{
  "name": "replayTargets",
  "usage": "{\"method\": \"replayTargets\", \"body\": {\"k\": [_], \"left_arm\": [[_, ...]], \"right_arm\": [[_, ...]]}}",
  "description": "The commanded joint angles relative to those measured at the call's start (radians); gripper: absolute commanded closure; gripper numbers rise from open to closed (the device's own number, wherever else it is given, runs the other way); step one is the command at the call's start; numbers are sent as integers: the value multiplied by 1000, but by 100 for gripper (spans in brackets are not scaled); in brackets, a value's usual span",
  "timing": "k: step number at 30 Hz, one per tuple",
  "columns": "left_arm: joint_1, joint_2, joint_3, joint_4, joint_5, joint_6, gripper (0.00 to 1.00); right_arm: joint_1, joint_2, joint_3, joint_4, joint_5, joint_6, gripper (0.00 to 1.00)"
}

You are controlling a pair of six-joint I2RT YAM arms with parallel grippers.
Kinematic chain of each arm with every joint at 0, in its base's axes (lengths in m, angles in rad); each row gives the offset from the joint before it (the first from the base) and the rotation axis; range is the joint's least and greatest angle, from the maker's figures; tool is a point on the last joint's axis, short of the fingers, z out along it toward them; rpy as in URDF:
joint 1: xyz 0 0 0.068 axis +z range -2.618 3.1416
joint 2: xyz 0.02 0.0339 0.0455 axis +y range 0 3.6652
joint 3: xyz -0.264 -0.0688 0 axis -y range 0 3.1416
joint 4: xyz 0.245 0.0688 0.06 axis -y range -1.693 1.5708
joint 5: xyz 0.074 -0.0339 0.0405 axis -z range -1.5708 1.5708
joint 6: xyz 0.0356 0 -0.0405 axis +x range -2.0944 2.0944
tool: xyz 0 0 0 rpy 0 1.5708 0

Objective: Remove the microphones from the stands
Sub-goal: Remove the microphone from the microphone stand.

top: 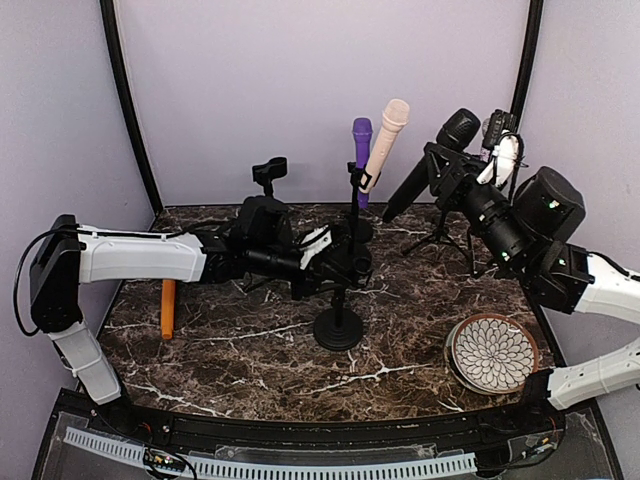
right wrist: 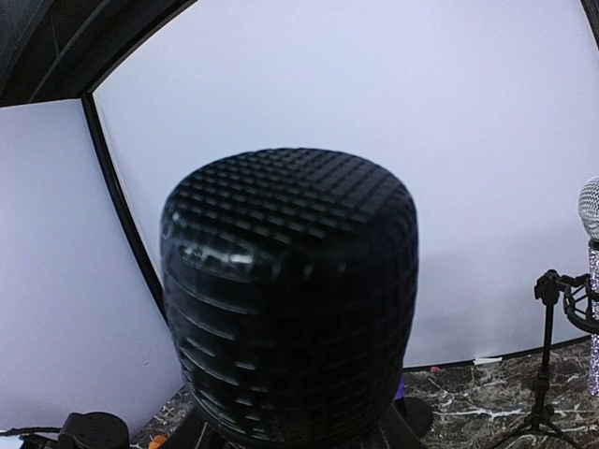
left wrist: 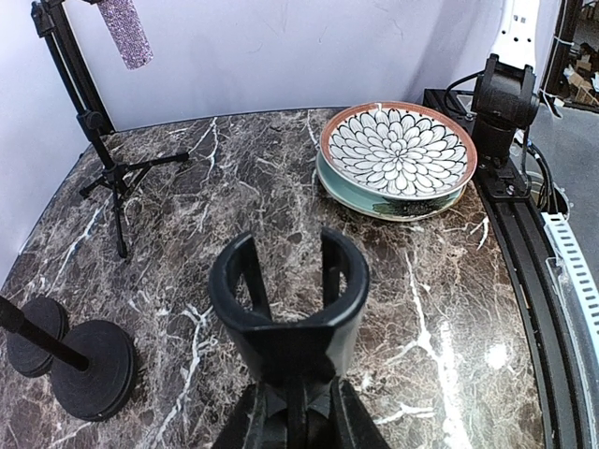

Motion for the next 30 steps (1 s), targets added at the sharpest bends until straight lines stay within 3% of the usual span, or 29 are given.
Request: {"method": "replayTargets", "body": {"k": [1,4,6,8,9,12,16,22,30], "left_arm": [[4,51,-49,-268,-48,19,100],[4,33,-45,-242,-37,-19,93],[4,22,-40,-222,-29,-45,81],[4,12,-31,-205,-27,-70,63],[3,7,-23,-200,-27,-77,59],[4,-25,-12,-176,-32,-99,32],[4,-64,7,-125,-52,-119,18],[3,-142,46,-93,-106,-133,13],[4,-355,-6,-10,-177,-219,8]], "right_arm": [[-2,-7,1,38,48,-22,100],[-2,-15,-9,39,56,-30,100],[-2,-23,-18,38,60,-35,100],[-2,-31,-27,36,57,-41,100],[-3,-35,-30,36,52,-43,100],[-2,-46,-38,39,22,-53,100],[-2,-48,-33,31,-2,-62,100],[-2,-67,-40,31,-77,-73,100],[-2,-38,13,-14,-339,-111,100]]}}
